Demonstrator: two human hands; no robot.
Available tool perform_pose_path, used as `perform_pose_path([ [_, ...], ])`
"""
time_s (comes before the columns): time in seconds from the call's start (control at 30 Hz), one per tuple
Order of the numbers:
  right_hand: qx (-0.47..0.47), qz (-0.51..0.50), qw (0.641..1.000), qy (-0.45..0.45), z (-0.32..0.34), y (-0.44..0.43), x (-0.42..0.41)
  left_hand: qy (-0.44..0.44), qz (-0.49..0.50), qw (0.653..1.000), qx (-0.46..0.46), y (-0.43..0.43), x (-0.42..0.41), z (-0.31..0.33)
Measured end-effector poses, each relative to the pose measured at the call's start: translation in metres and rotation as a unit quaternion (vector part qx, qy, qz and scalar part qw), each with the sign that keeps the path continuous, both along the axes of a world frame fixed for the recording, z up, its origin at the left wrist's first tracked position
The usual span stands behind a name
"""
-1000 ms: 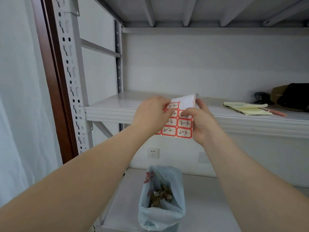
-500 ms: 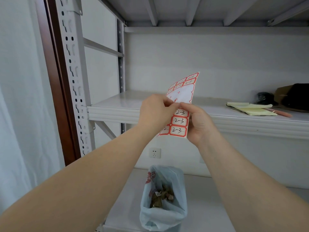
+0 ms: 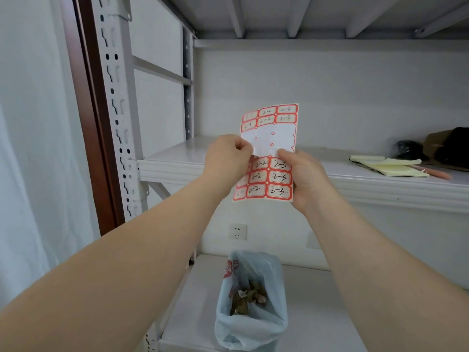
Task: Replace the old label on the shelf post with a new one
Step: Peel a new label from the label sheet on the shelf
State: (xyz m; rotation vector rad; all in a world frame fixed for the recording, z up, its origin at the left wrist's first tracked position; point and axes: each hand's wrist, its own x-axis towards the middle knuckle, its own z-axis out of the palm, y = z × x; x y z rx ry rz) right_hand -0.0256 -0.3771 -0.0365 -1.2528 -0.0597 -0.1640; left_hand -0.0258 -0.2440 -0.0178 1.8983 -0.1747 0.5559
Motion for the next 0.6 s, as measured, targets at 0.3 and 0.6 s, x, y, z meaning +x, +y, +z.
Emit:
perform_pose_path([
  [0.3,-0.142,-0.29,0.946,-0.026,0.003,-0.004,0.034,0.027,-0.022,0.978,-0.204,0.029,0.006,0.007],
  [0.6,-0.508,-0.244,0.826,0.029,0.012,0.01,0.061,0.027,-0.04,0.988,-0.148,0.046,0.009,0.0],
])
